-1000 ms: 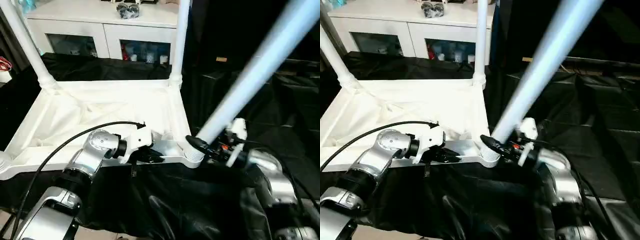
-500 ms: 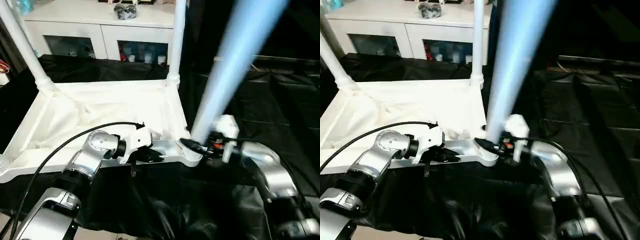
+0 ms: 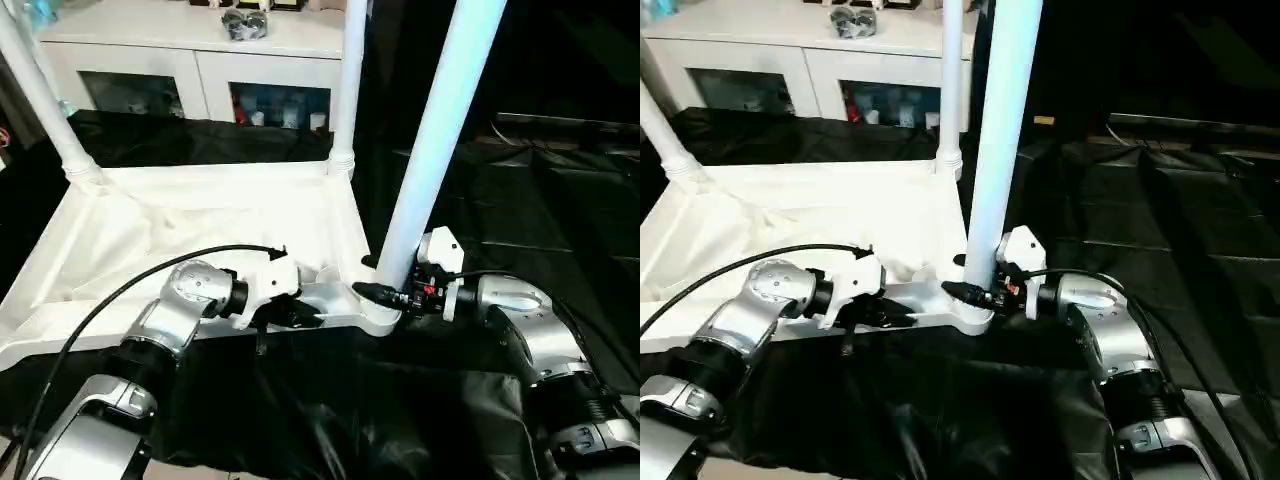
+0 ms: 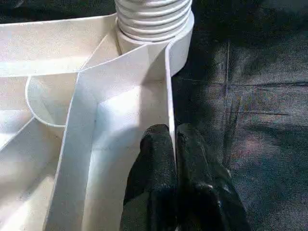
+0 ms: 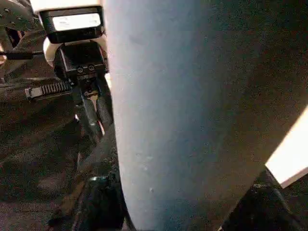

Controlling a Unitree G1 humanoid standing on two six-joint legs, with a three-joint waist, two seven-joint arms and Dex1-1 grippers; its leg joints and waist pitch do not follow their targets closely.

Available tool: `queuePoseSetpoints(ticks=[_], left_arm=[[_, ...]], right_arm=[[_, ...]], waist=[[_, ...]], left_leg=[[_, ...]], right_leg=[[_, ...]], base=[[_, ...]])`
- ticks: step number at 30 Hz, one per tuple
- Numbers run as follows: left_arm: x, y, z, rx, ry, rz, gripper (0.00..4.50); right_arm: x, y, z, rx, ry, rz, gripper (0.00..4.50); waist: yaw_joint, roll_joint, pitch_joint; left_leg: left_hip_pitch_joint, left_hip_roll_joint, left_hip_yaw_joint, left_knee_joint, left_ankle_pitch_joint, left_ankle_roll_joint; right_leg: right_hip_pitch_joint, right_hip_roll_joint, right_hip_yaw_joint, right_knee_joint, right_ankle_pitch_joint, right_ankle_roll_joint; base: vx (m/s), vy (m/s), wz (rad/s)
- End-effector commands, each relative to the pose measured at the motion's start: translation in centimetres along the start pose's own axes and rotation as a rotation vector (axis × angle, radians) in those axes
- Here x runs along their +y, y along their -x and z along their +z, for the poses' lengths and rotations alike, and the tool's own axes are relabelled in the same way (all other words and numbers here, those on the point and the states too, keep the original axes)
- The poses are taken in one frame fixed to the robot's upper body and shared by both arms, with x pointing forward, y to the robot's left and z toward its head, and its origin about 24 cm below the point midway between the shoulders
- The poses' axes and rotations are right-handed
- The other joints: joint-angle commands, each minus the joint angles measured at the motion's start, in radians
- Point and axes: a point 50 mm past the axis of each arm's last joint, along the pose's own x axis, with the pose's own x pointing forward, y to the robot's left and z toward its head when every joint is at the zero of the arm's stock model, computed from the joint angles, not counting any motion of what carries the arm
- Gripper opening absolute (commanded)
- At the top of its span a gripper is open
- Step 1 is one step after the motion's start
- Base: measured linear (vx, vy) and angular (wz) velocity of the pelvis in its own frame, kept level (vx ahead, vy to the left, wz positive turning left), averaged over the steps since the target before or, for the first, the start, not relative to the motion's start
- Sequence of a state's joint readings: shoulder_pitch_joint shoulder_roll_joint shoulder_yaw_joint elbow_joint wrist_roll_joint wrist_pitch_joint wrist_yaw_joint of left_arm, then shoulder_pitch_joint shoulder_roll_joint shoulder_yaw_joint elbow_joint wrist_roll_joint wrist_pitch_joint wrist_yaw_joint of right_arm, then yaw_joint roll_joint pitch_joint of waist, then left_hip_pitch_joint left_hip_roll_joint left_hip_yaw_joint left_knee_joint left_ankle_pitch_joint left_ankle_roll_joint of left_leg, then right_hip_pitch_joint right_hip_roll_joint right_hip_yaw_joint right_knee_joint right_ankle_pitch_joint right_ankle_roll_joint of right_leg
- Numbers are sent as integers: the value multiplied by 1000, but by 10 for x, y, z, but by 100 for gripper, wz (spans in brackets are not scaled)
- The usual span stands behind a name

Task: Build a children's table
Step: Insert table leg to table base

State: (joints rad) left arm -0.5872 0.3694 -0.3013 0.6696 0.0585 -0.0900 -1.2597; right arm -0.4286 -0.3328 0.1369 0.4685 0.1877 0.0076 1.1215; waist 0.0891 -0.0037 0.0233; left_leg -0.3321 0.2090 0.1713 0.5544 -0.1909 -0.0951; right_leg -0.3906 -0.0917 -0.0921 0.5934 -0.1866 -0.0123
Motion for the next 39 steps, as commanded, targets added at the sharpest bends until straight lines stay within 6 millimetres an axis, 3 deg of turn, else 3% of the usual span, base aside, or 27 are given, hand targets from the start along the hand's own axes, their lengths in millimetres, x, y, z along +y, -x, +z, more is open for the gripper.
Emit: queuePoseSetpoints(ticks=[1,2,3,4,6,7,9,11,12,13,14,15,17,20,21,23,27,31,32,35,36,39], left_arm=[[12,4,26,-67,-98,34,0],[14,5,26,-68,-93,54,0],[17,6,27,-69,-86,102,0],[19,6,27,-68,-82,135,0],[26,6,28,-47,-64,237,0],[30,6,29,-34,-44,290,0],[37,5,33,-26,3,382,0],[39,5,34,-24,12,405,0],[42,1,38,-23,28,439,0],[44,-3,43,-23,46,478,0],[45,-14,54,-52,83,519,0],[45,-14,55,-54,85,520,0],[44,-22,61,-65,91,528,0],[42,-32,67,-63,80,532,0],[41,-34,68,-61,77,532,0],[41,-34,68,-57,73,532,0],[40,-31,66,-36,68,523,0],[41,-28,66,-34,49,513,0],[41,-28,66,-35,43,511,0],[40,-28,67,-48,26,492,0],[39,-27,69,-58,9,483,0],[38,-25,71,-78,-13,448,0]], right_arm=[[27,-3,-62,240,-188,53,188],[25,-5,-61,233,-184,29,188],[18,-8,-60,224,-185,-41,188],[14,-11,-59,218,-187,-89,188],[1,-15,-58,219,-181,-232,188],[-5,-16,-58,223,-190,-306,188],[-16,-19,-57,229,-218,-442,188],[-18,-21,-56,228,-227,-470,188],[-22,-24,-56,227,-254,-531,188],[-26,-27,-55,229,-288,-595,188],[-27,-36,-56,244,-343,-647,188],[-27,-36,-56,245,-346,-648,188],[-26,-42,-55,251,-361,-651,188],[-25,-52,-52,228,-402,-664,188],[-25,-55,-51,222,-409,-671,188],[-24,-57,-51,224,-403,-670,188],[-23,-63,-49,228,-397,-658,188],[-26,-63,-45,200,-388,-672,188],[-27,-63,-44,193,-388,-680,223],[-31,-62,-38,149,-399,-687,223],[-34,-62,-33,121,-391,-681,246],[-39,-62,-20,57,-352,-660,268]], waist=[[4,3,-33],[2,-9,-32],[3,-12,-32],[0,-5,-30],[-7,-9,-26],[-13,-10,-22],[-19,-13,-24],[-21,-13,-26],[-23,-19,-27],[-24,-15,-25],[-26,-22,-26],[-23,-17,-23],[-21,-28,-26],[-16,-31,-28],[-13,-26,-31],[-11,-29,-31],[-7,-24,-34],[-8,-21,-34],[-8,-20,-33],[-10,-19,-32],[-10,-17,-33],[-6,-14,-39]], left_leg=[[-11,25,1,-65,-264,42],[-12,25,1,-66,-274,39],[-12,23,-1,-67,-281,37],[-11,24,-5,-70,-303,23],[-7,24,-9,-73,-342,5],[1,19,-14,-72,-390,-11],[3,19,-17,-72,-391,-21],[-1,21,-18,-74,-383,-18],[-4,22,-17,-76,-374,-12],[-5,23,-17,-78,-372,-13],[-2,23,-13,-75,-370,-14],[-1,21,-13,-74,-367,-13],[-6,22,-9,-73,-347,-3],[-7,22,-4,-70,-307,13],[-9,22,-5,-70,-287,15],[-14,21,-4,-69,-274,17],[-17,22,-2,-68,-240,14],[-15,20,-1,-67,-252,11],[-14,21,-1,-68,-263,8],[-13,22,-3,-69,-280,5],[-12,22,-3,-69,-280,5],[-10,23,1,-63,-230,15]], right_leg=[[44,-55,49,-77,-263,-199],[44,-57,49,-80,-294,-189],[44,-58,49,-81,-325,-179],[41,-63,49,-87,-394,-159],[33,-64,47,-96,-482,-130],[27,-62,39,-109,-583,-89],[24,-64,39,-112,-597,-82],[25,-63,39,-109,-548,-91],[28,-61,39,-108,-520,-97],[28,-59,39,-102,-481,-114],[24,-60,42,-99,-463,-129],[23,-61,42,-102,-457,-142],[28,-60,44,-100,-420,-144],[29,-62,48,-94,-367,-157],[31,-63,48,-89,-345,-163],[34,-60,47,-88,-332,-161],[37,-60,47,-79,-269,-178],[36,-58,47,-79,-266,-183],[35,-59,47,-81,-280,-182],[34,-58,47,-83,-296,-177],[34,-58,47,-82,-292,-179],[34,-58,49,-74,-197,-210]], base=[[0,0,0],[0,0,0],[0,0,0],[0,0,0],[-31,-3,-3],[0,0,0],[-68,8,-4],[-42,12,-3],[0,0,0],[0,0,0],[0,0,0],[0,0,0],[0,0,0],[0,0,0],[0,0,0],[0,0,0],[0,0,0],[0,0,0],[0,0,0],[0,0,0],[0,0,0],[0,0,0]])
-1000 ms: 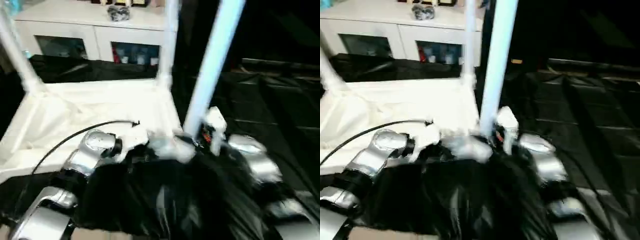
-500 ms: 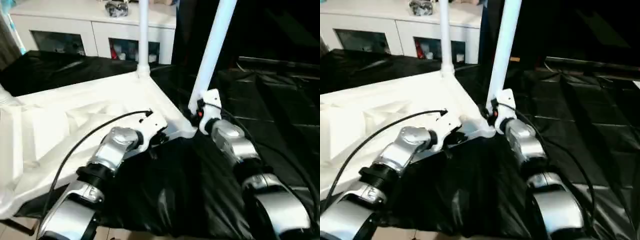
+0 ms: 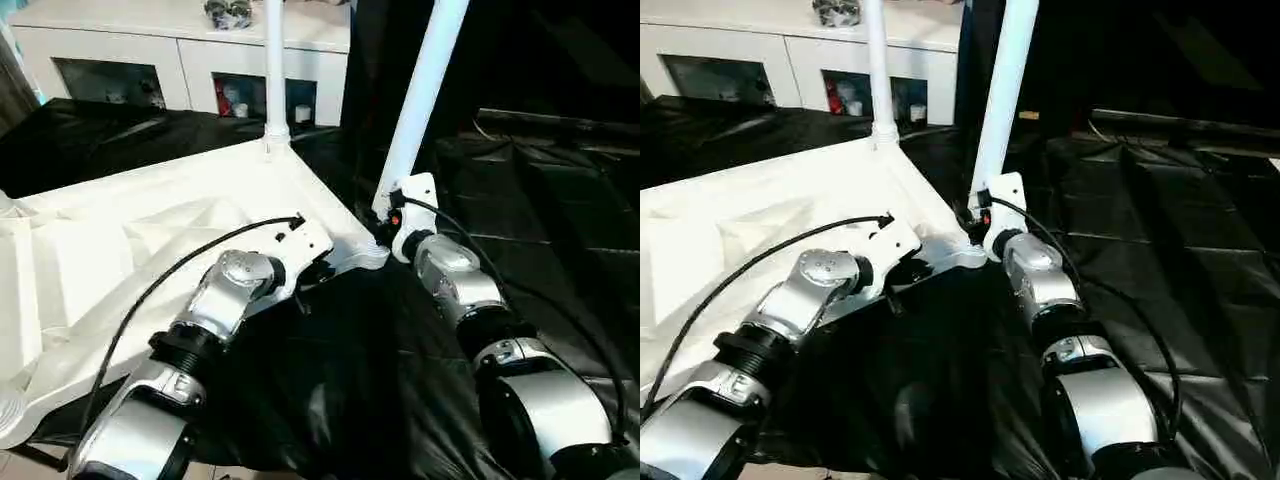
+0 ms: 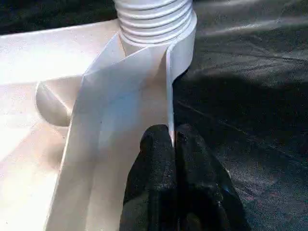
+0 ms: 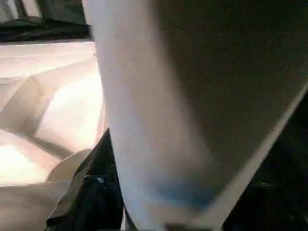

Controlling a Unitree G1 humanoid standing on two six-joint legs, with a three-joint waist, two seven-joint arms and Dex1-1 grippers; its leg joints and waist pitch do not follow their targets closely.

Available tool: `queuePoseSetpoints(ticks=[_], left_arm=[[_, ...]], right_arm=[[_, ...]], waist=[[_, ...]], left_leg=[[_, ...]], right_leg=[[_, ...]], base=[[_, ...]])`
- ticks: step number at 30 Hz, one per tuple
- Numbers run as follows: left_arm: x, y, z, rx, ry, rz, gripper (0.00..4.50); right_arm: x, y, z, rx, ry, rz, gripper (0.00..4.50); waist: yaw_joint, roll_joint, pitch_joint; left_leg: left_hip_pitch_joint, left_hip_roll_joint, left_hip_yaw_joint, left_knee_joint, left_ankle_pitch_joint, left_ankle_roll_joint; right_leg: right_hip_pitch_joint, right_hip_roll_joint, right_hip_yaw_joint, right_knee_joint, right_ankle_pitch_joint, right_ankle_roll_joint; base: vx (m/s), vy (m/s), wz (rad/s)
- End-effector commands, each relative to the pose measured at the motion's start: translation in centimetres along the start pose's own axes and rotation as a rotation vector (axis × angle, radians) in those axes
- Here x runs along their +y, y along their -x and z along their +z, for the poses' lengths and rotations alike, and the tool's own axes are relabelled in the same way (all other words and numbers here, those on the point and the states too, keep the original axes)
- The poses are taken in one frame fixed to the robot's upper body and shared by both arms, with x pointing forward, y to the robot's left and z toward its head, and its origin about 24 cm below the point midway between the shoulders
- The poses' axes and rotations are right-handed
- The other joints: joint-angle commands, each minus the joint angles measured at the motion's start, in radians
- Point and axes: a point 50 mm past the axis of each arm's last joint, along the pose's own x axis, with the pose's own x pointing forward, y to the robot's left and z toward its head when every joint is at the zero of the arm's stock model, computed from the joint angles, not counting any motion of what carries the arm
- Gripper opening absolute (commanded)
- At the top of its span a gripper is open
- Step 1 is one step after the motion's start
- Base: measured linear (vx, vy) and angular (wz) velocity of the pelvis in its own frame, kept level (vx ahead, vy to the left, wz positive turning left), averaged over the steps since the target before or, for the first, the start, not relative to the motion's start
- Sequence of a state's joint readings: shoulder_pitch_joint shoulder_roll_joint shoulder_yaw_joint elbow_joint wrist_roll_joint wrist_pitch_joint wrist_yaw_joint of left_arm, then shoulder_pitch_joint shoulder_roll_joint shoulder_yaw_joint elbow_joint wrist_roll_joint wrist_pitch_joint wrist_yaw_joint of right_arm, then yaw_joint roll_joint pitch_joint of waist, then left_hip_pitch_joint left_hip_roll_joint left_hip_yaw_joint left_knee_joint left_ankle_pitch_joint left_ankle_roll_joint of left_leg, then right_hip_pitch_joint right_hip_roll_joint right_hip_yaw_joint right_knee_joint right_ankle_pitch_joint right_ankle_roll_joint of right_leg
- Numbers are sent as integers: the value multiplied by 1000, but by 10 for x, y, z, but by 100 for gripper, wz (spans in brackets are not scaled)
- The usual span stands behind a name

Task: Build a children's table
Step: Insert table leg to table base

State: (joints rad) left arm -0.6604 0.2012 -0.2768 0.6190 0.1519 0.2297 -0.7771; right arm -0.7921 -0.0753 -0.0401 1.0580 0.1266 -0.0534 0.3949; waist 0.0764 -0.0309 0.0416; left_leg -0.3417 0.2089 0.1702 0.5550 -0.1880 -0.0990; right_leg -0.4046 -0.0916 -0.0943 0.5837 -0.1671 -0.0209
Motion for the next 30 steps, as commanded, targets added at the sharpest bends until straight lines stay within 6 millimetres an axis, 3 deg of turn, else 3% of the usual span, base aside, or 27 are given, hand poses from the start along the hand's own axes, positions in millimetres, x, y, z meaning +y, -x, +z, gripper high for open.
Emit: queuePoseSetpoints(ticks=[1,2,4,6,9,13,16,20,24,28,30], left_arm=[[6,7,41,-168,-125,-15,0],[6,8,40,-168,-125,-23,0],[5,9,40,-178,-140,-45,0],[5,10,40,-183,-148,-56,0],[5,15,35,-179,-172,-103,0],[2,20,30,-183,-194,-174,0],[-2,25,23,-194,-196,-253,0],[-5,28,16,-192,-201,-320,0],[-6,30,12,-185,-209,-356,0],[-8,32,8,-186,-219,-397,0],[-9,33,5,-178,-224,-423,0]], right_arm=[[4,5,-23,79,-42,48,278],[3,5,-20,67,-39,56,278],[2,6,-15,42,-30,84,310],[2,6,-13,32,-25,100,315],[1,9,-6,7,13,158,353],[-2,15,-6,12,64,235,353],[-7,27,-11,40,119,344,353],[-11,40,-14,53,158,457,353],[-10,49,-16,68,188,544,353],[-9,61,-20,101,220,650,353],[-8,64,-22,117,229,679,326]], waist=[[8,12,-58],[7,11,-63],[9,15,-66],[13,16,-68],[18,17,-67],[21,21,-64],[30,23,-65],[45,23,-63],[50,28,-60],[60,25,-56],[64,26,-57]], left_leg=[[-3,21,4,-60,-219,25],[-11,21,3,-58,-167,38],[-17,17,6,-45,-71,75],[-15,14,9,-38,-52,97],[-16,16,9,-37,-66,114],[-14,21,10,-38,-82,108],[-16,21,11,-32,-64,113],[-17,21,12,-30,-78,120],[-16,24,11,-33,-121,97],[-15,24,9,-34,-159,78],[-15,25,8,-36,-172,69]], right_leg=[[51,-57,51,-59,-185,-211],[61,-55,50,-44,-108,-229],[61,-52,50,-29,21,-262],[59,-52,51,-23,74,-283],[60,-54,50,-23,52,-290],[57,-52,50,-24,19,-288],[59,-50,48,-19,49,-290],[59,-51,49,-21,24,-282],[56,-53,49,-28,-53,-268],[54,-53,50,-35,-125,-238],[52,-54,50,-36,-154,-231]], base=[[0,0,0],[0,0,0],[0,0,0],[0,0,0],[0,0,0],[0,0,0],[0,0,0],[0,0,0],[0,0,0],[0,0,0],[0,0,0]])
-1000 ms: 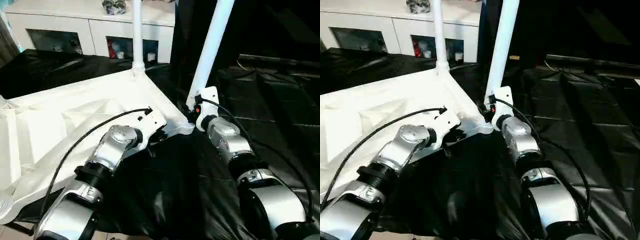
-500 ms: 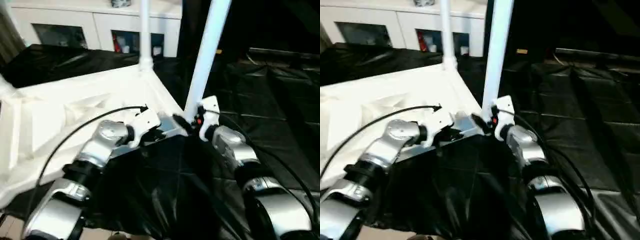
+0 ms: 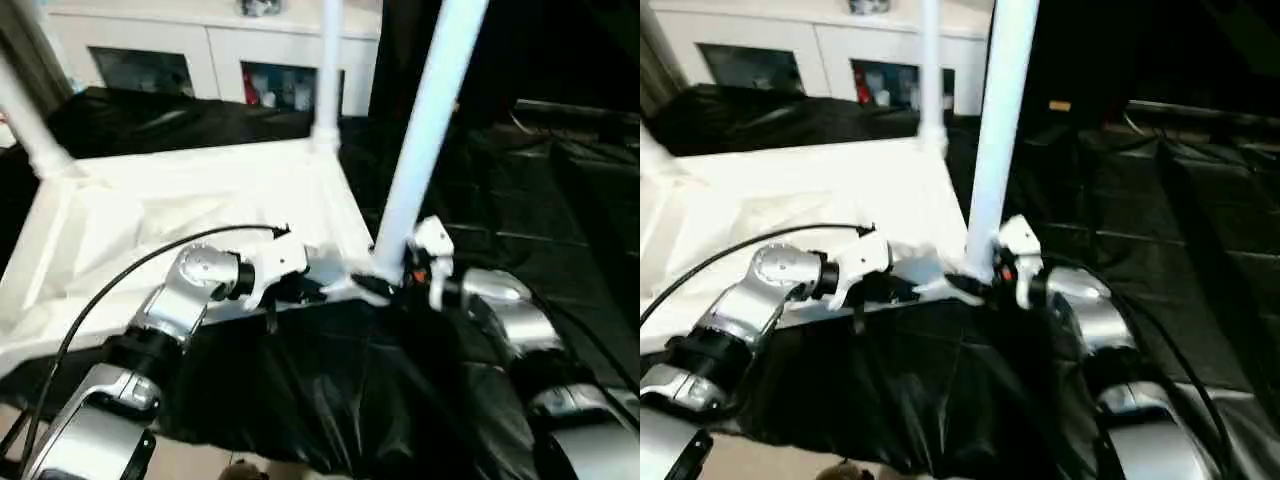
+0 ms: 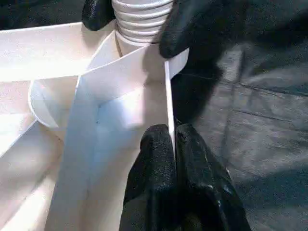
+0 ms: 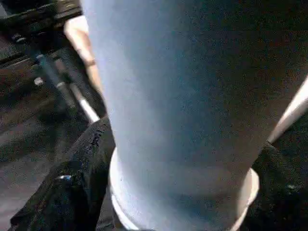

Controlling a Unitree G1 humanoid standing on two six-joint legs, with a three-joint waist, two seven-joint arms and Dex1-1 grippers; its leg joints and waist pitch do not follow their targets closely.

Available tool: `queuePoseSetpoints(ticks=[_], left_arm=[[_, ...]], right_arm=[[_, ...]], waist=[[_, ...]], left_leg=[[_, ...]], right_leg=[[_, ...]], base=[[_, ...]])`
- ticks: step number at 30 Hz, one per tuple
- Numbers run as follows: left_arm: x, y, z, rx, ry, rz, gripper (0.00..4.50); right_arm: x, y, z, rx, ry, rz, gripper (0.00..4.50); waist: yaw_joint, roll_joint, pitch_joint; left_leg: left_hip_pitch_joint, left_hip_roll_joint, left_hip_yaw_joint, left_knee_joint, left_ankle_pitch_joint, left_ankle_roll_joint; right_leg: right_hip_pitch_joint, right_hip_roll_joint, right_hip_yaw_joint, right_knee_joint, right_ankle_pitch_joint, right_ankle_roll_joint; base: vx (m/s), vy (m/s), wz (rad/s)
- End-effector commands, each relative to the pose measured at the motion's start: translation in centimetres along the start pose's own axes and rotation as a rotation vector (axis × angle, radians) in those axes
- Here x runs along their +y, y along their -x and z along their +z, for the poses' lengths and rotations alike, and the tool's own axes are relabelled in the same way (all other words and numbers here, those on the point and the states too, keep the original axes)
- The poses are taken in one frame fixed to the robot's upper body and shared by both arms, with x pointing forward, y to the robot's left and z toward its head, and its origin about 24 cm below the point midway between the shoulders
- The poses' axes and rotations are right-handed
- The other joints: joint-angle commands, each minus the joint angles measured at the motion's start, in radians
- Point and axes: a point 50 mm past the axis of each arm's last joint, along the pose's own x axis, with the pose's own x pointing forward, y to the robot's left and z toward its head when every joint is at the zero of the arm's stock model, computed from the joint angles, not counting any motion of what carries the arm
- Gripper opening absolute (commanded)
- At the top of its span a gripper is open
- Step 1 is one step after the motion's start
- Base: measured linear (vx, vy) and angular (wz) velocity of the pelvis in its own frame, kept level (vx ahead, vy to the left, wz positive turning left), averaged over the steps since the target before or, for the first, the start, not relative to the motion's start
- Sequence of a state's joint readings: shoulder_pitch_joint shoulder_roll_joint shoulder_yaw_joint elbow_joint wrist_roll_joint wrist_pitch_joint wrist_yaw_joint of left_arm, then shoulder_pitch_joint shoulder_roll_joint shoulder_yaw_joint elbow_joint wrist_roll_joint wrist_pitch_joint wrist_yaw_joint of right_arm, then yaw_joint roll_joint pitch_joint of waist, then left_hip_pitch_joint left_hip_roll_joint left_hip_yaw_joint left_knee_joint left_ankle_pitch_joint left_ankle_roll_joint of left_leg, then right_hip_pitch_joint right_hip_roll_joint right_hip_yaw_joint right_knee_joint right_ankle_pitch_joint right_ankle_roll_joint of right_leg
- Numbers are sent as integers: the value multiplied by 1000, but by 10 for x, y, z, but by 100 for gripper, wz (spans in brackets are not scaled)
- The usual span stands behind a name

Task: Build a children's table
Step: Insert table leg to table base, then rotate leg to tighten

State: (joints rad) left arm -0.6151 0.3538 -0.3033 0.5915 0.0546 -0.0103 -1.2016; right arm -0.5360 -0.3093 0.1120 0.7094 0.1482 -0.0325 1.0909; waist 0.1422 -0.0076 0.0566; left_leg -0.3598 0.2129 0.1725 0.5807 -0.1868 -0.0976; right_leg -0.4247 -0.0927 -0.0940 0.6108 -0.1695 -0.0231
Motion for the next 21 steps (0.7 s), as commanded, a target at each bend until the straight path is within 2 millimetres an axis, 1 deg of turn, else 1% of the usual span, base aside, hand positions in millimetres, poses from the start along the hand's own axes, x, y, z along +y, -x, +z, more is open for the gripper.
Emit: queuePoseSetpoints(ticks=[1,2,3,4,5,7,11,13,14,15,16,17,18,19,20,21], left_arm=[[-3,-4,18,-85,-83,-54,0],[-3,-4,17,-82,-84,-56,0],[-3,-3,16,-79,-85,-55,0],[-2,-3,15,-76,-84,-51,0],[-2,-2,14,-74,-83,-47,0],[-2,-1,14,-74,-80,-43,0],[-3,0,11,-71,-76,-38,0],[-4,0,9,-72,-62,-27,0],[-4,0,9,-72,-62,-27,0],[-4,0,8,-72,-55,-16,0],[-1,-3,6,-67,-36,24,0],[2,-6,4,-50,-12,83,0],[4,-7,3,-38,-2,112,0],[7,-9,2,-20,10,151,0],[7,-9,2,-20,10,151,0],[14,-17,2,-7,51,245,0]], right_arm=[[7,-4,-1,24,13,66,319],[8,-4,-1,29,17,72,319],[9,-5,-1,32,19,75,307],[10,-6,-1,36,20,76,293],[10,-7,-1,39,22,79,286],[12,-9,-2,43,20,86,284],[15,-10,-4,55,18,102,277],[16,-11,-7,58,10,94,277],[16,-11,-7,58,10,94,277],[16,-12,-9,56,0,76,277],[13,-14,-12,61,-17,6,277],[9,-18,-17,71,-42,-101,277],[6,-21,-18,77,-55,-155,277],[3,-24,-21,86,-72,-226,277],[3,-24,-21,86,-72,-226,277],[-3,-33,-23,81,-130,-390,276]], waist=[[-1,3,-70],[-1,3,-70],[0,3,-70],[-1,0,-70],[-1,1,-70],[-1,-1,-70],[-1,0,-73],[-1,4,-72],[-1,3,-72],[-1,6,-73],[-3,8,-71],[-4,7,-71],[-6,5,-70],[-11,6,-63],[-11,6,-63],[-20,0,-60]], left_leg=[[5,21,6,-62,-186,58],[6,20,6,-62,-188,56],[5,20,6,-63,-189,52],[4,21,5,-64,-190,49],[4,20,4,-64,-190,47],[5,21,4,-65,-188,44],[2,20,3,-63,-162,50],[3,20,3,-62,-165,49],[3,20,3,-63,-169,48],[3,20,3,-63,-169,47],[2,20,2,-64,-178,42],[5,19,2,-65,-183,36],[6,19,2,-65,-184,29],[6,14,-1,-73,-228,5],[6,14,-1,-73,-228,5],[16,14,-1,-75,-266,-7]], right_leg=[[69,-53,50,-66,-174,-222],[70,-53,50,-67,-181,-220],[69,-54,50,-68,-190,-216],[71,-54,50,-68,-200,-212],[71,-54,49,-68,-206,-210],[71,-55,49,-68,-215,-205],[72,-54,49,-63,-176,-208],[71,-53,49,-63,-164,-215],[72,-53,48,-64,-169,-215],[72,-54,49,-62,-169,-215],[70,-54,49,-64,-180,-213],[70,-54,49,-67,-190,-210],[69,-55,50,-68,-199,-206],[72,-58,47,-79,-322,-172],[72,-58,47,-79,-322,-172],[59,-60,49,-94,-432,-142]], base=[[0,0,0],[0,0,0],[0,0,0],[0,0,0],[0,0,0],[0,0,0],[0,0,0],[0,0,0],[0,0,0],[0,0,0],[0,0,0],[0,0,0],[0,0,0],[0,0,0],[0,0,0],[0,0,0]])
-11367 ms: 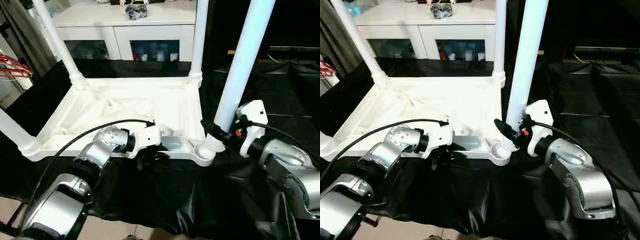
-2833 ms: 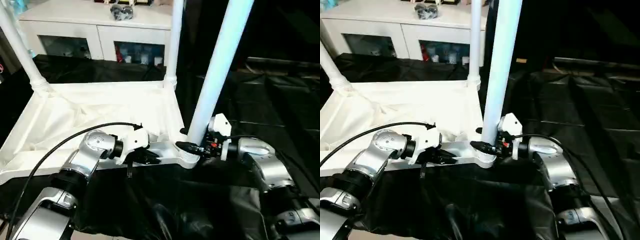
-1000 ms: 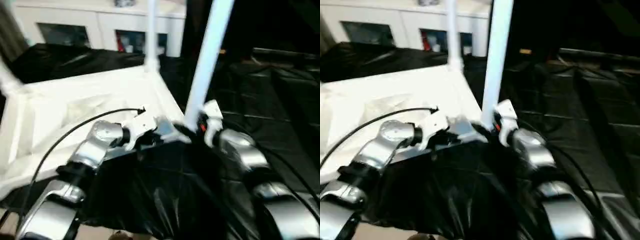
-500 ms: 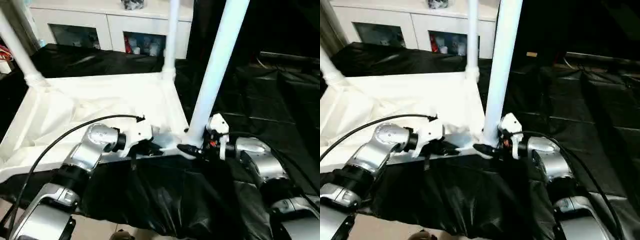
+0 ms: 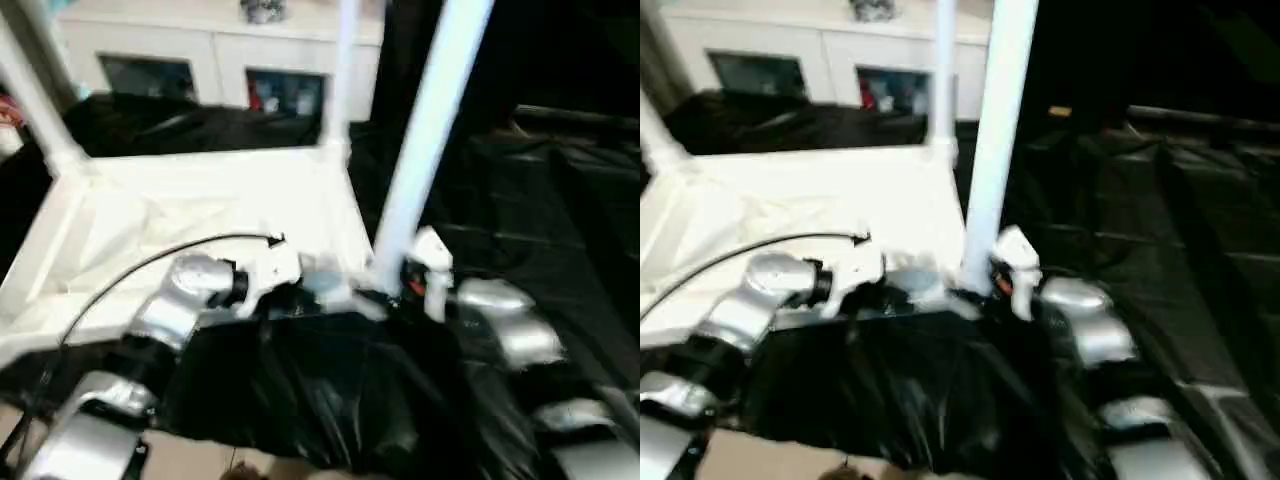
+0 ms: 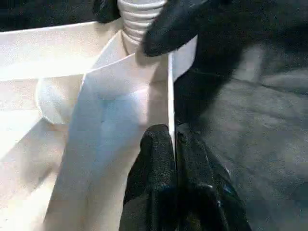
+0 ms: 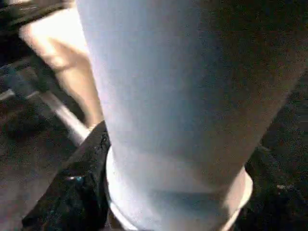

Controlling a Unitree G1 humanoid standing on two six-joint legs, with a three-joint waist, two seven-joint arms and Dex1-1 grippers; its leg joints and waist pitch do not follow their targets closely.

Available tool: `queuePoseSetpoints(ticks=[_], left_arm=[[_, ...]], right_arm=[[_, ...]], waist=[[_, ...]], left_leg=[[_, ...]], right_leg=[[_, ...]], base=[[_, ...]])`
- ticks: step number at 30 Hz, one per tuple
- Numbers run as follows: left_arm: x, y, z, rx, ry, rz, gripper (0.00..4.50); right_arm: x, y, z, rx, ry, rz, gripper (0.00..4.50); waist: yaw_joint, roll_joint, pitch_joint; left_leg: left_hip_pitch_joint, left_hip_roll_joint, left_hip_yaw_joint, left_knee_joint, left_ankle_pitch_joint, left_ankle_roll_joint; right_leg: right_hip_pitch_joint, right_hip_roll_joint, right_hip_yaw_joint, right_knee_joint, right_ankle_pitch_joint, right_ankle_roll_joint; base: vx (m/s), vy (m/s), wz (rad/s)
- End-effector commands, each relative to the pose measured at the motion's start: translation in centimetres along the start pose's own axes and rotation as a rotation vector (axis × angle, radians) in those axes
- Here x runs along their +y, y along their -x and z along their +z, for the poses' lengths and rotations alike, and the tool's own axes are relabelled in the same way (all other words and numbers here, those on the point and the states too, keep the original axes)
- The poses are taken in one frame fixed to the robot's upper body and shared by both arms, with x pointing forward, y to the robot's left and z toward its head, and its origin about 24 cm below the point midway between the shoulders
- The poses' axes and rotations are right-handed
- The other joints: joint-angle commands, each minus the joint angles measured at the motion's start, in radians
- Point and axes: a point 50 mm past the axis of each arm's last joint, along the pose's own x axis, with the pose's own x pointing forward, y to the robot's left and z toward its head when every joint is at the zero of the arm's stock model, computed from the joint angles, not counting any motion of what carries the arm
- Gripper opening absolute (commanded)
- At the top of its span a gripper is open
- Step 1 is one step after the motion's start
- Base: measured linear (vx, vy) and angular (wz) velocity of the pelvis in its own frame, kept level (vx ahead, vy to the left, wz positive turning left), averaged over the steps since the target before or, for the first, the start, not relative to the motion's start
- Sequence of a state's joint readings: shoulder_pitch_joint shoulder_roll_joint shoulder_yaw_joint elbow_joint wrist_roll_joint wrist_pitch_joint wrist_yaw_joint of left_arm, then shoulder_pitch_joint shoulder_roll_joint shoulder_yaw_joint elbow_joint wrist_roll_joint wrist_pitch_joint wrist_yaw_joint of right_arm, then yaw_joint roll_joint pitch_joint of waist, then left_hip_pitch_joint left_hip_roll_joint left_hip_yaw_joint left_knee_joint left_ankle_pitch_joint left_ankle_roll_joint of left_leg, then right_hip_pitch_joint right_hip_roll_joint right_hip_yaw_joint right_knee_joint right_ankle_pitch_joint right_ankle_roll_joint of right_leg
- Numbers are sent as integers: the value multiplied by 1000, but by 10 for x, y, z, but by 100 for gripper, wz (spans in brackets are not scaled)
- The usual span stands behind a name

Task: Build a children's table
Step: Rotate leg to tighten

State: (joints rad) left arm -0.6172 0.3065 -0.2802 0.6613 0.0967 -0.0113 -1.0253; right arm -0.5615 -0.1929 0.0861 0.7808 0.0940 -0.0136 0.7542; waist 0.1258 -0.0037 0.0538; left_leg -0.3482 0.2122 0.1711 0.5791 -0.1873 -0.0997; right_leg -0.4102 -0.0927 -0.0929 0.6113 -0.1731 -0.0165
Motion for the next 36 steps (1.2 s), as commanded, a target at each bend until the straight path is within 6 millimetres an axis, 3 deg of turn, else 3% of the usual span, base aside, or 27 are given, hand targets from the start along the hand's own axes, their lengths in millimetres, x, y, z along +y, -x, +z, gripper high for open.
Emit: queuePoseSetpoints(ticks=[1,4,5,6,8,11,12,15,19,25,29,30,36], left_arm=[[8,-11,12,-26,19,106,0],[13,-25,19,-21,61,198,0],[14,-30,22,-24,81,233,0],[15,-35,25,-30,96,255,0],[14,-43,32,-43,99,278,0],[9,-51,39,-61,69,254,0],[8,-52,40,-66,67,246,0],[6,-50,39,-79,51,213,0],[2,-41,32,-78,15,135,0],[-7,-28,25,-102,-35,-4,0],[-12,-14,23,-140,-42,-122,0],[-13,-11,22,-141,-41,-144,0],[-16,0,18,-137,-46,-222,0]], right_arm=[[0,-8,-16,82,-64,-159,276],[3,-22,-18,90,-146,-301,276],[5,-27,-17,90,-166,-332,276],[8,-31,-17,87,-179,-357,276],[14,-39,-13,70,-181,-375,276],[20,-45,-9,50,-171,-341,276],[20,-45,-8,37,-180,-332,332],[18,-44,-4,-1,-186,-298,352],[10,-34,1,-32,-109,-221,395],[4,-17,1,-28,-4,-46,395],[0,3,1,-16,79,127,395],[0,7,1,-10,95,165,395],[3,25,-3,52,154,350,395]], waist=[[-6,-4,-59],[-12,-3,-60],[-13,6,-61],[-15,3,-60],[-12,9,-63],[-11,6,-63],[-11,8,-63],[-11,9,-65],[-10,6,-65],[-8,5,-69],[-3,9,-71],[-2,15,-71],[4,13,-68]], left_leg=[[8,12,-2,-73,-267,-15],[5,11,-4,-74,-259,-11],[6,12,-3,-74,-262,-9],[9,10,-2,-73,-279,-7],[10,12,-2,-72,-276,-3],[-1,9,-3,-73,-266,15],[-2,10,-3,-74,-268,20],[-4,11,-4,-74,-266,26],[-6,11,-3,-73,-256,36],[-11,16,0,-68,-192,66],[-11,19,3,-64,-166,83],[-10,21,2,-65,-165,86],[-6,21,4,-65,-186,87]], right_leg=[[47,-61,47,-98,-457,-135],[47,-60,47,-100,-439,-131],[44,-60,49,-100,-421,-135],[41,-57,48,-102,-422,-138],[42,-59,50,-99,-383,-150],[51,-56,48,-93,-349,-157],[52,-58,48,-95,-362,-154],[54,-58,49,-92,-341,-161],[57,-60,49,-91,-334,-166],[62,-60,49,-80,-245,-194],[64,-55,47,-69,-171,-226],[62,-55,47,-67,-155,-235],[63,-53,48,-69,-167,-244]], base=[[-51,-6,3],[0,0,0],[0,0,0],[0,0,0],[0,0,0],[0,0,0],[0,0,0],[0,0,0],[0,0,0],[0,0,0],[0,0,0],[0,0,0],[0,0,0]])
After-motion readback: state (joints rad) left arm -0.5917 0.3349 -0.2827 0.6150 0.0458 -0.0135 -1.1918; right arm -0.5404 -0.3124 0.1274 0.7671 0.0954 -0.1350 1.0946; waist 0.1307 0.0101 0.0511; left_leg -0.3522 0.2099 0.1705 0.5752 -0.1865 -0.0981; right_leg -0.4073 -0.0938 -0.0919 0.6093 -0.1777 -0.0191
